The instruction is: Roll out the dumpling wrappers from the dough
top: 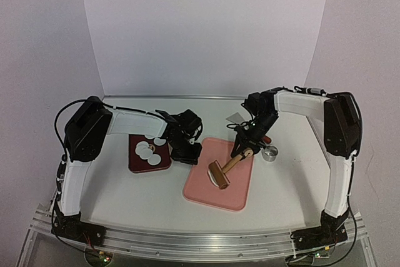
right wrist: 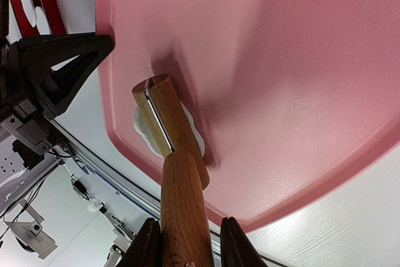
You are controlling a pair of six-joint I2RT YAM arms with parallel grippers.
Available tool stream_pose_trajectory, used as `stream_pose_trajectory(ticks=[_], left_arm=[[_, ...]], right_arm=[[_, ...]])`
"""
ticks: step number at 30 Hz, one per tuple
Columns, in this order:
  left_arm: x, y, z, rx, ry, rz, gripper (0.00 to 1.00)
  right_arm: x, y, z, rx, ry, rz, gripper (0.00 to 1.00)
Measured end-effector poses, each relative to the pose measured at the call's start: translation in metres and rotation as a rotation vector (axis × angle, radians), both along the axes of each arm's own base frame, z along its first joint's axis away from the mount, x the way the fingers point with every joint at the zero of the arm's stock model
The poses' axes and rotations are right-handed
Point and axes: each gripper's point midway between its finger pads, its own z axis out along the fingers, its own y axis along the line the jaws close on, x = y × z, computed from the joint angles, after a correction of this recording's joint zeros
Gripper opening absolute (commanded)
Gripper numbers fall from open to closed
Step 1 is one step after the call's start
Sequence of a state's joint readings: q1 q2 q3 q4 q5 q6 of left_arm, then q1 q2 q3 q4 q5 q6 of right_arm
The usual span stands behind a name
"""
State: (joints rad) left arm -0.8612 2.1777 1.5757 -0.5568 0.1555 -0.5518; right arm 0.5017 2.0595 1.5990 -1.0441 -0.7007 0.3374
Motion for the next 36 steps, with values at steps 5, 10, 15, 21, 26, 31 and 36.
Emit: stream_pose_trajectory(ticks=[5, 10, 15, 21, 26, 31, 36], left_arm=[[0.0, 0.0, 0.0, 0.0, 0.001, 0.001, 0.0], [0.0, 0.0, 0.0, -0.002, 0.001, 0.005, 0.0], [-0.001, 0.0, -0.001, -0.008, -0.002, 0.008, 0.0], [0.0, 0.0, 0.0, -0.012, 0.0, 0.021, 0.0], [0.0, 0.0, 0.0, -0.012, 0.001, 0.023, 0.0], [0.0, 0.0, 0.0, -0.012, 0.0, 0.023, 0.0], [0.0, 0.0, 0.0, -0.013, 0.001, 0.024, 0.0]], right_arm=[[-0.003, 0.008, -0.003, -0.005, 0.004, 0.022, 0.0], [-0.012, 0.029, -0.004, 0.003, -0.008, 0.077, 0.0], [-0.016, 0.037, -0.003, 0.007, -0.02, 0.098, 0.0], [-0.009, 0.025, 0.001, 0.009, -0.023, 0.061, 0.0], [0.001, -0.002, 0.003, -0.01, -0.003, -0.002, 0.0], [0.001, -0.008, 0.002, -0.023, 0.012, -0.014, 0.0], [-0.004, 0.006, -0.001, -0.029, 0.016, 0.027, 0.0]])
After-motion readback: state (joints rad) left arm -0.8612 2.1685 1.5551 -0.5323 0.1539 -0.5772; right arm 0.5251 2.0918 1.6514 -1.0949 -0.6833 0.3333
